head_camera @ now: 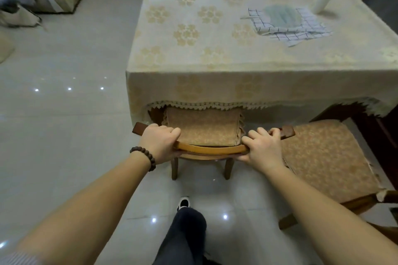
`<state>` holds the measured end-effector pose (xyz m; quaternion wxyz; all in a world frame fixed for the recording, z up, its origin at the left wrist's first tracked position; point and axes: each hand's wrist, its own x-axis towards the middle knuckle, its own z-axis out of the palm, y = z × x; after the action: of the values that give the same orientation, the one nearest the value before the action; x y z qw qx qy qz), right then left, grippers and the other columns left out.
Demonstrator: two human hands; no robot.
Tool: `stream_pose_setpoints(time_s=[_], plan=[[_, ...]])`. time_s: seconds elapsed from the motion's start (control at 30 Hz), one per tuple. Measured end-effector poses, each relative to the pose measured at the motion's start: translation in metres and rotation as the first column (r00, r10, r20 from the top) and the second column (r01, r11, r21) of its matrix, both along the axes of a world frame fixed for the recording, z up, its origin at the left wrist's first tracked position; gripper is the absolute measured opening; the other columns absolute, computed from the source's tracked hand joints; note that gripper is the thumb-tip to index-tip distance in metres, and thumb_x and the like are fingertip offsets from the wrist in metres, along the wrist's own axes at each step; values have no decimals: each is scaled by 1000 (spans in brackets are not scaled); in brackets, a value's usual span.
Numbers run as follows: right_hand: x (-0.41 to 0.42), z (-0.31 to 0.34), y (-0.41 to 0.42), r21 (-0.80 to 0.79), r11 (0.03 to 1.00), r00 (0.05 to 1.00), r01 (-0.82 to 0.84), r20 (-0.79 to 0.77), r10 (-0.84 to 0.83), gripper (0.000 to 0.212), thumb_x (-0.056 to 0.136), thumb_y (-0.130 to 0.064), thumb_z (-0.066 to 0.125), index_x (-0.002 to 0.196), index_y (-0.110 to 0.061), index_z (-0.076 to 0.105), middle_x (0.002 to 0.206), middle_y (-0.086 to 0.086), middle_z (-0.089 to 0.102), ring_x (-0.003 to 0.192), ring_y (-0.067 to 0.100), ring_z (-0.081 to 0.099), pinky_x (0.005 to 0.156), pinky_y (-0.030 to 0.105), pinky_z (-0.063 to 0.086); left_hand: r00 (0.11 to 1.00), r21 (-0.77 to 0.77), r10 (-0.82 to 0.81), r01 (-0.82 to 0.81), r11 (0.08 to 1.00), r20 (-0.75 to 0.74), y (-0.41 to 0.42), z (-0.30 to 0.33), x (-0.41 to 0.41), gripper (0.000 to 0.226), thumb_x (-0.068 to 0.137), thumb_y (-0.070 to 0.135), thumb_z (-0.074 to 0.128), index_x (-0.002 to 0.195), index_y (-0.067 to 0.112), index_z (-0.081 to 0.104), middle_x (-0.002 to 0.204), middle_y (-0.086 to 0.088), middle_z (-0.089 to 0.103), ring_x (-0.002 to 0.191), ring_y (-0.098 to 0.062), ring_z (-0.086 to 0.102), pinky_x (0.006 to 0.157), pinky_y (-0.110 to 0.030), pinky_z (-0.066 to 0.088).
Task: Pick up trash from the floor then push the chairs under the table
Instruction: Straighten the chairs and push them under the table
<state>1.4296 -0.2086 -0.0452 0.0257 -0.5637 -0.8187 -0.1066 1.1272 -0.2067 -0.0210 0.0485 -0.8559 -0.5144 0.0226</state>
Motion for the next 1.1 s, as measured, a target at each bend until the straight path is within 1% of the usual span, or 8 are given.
stream_pose_setpoints(time_s=[0.13,0.27,0.43,0.67,0.83,1.0,1.03,1.1], plan=[[-9,0,36,29,1000,1000,-11,6,11,53,61,-74,58,65,-21,62,68,-2,58,72,25,54,75,43,32,1000,-8,-3,3,1000,-9,39,-3,-11,45,79,66,54,78,25,37,73,6,59,64,-15,55,57,-27,36],[-19,2,76,3,1000,1000,10,18,-10,53,58,-73,66,71,-21,65,71,-1,59,74,26,55,76,45,36,1000,22,-18,18,1000,0,80,-5,-19,44,76,65,59,77,24,45,68,7,58,61,-15,55,55,-27,31],[-27,6,125,-20,1000,999,9,42,-9,60,64,-79,45,73,-23,64,74,-1,61,76,26,56,78,45,36,1000,53,-29,28,998,12,127,-6,-26,47,72,66,62,76,23,43,67,6,58,61,-19,57,55,-27,32],[-31,9,182,-31,1000,999,-5,41,6,62,67,-78,38,74,-22,64,74,0,61,76,27,54,74,44,38,1000,26,12,-12,1000,-2,178,-4,-29,47,79,69,51,82,24,37,77,6,56,71,-19,57,61,-30,34],[-36,7,210,-34,999,998,-11,65,13,56,67,-77,53,72,-22,61,73,0,59,75,26,52,73,44,36,999,13,44,-44,999,4,202,-4,-32,49,78,69,51,80,23,35,74,5,54,68,-20,54,62,-31,34],[-37,7,225,-55,998,997,-10,73,14,53,63,-75,60,70,-22,61,70,0,58,73,26,51,72,43,37,996,-9,86,-86,996,-3,212,-4,-32,47,79,69,50,82,24,34,74,8,46,71,-17,53,65,-30,34],[-36,7,228,-54,998,997,-13,73,17,53,63,-75,60,70,-22,61,70,0,58,73,26,51,72,43,36,996,-12,87,-87,996,-12,214,-5,-31,47,79,69,49,82,25,34,74,8,46,71,-17,53,66,-30,35],[-36,8,233,-57,998,998,-18,65,21,56,64,-77,50,70,-22,61,70,0,58,73,26,51,73,43,35,995,-27,91,-92,995,-27,218,-5,-30,47,79,70,48,83,25,35,76,8,48,72,-17,53,69,-31,39]])
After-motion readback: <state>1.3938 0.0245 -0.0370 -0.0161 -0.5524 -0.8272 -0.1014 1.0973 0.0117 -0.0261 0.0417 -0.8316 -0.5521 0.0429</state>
